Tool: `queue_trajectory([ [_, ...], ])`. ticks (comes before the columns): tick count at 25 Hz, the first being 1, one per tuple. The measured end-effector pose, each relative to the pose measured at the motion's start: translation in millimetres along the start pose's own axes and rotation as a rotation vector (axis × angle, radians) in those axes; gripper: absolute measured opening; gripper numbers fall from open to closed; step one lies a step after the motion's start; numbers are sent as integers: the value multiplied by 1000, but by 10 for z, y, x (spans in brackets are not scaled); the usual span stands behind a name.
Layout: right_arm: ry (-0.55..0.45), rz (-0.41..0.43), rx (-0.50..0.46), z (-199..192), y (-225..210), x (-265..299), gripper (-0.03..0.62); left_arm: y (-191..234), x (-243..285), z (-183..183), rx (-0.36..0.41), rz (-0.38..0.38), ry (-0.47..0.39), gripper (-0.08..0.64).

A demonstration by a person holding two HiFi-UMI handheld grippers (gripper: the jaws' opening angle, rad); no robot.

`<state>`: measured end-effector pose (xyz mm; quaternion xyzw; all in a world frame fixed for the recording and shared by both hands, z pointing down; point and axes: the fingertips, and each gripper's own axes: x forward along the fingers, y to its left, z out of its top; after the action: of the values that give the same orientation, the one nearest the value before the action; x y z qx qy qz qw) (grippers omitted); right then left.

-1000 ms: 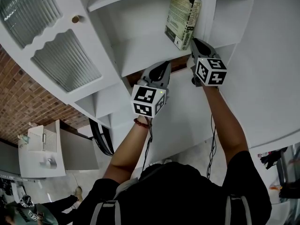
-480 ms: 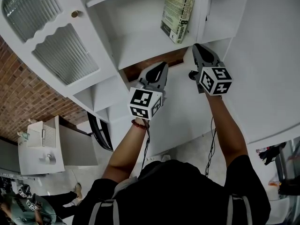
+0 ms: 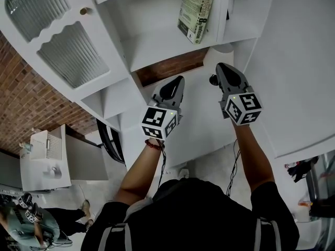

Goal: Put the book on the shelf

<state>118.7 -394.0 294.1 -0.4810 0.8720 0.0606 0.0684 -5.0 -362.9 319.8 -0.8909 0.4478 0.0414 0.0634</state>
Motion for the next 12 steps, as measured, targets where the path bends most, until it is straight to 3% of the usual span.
queue_trajectory([
  [12,20,28,28,-210,176,-555,38,-252,-299,-144,-23,0,26,18],
])
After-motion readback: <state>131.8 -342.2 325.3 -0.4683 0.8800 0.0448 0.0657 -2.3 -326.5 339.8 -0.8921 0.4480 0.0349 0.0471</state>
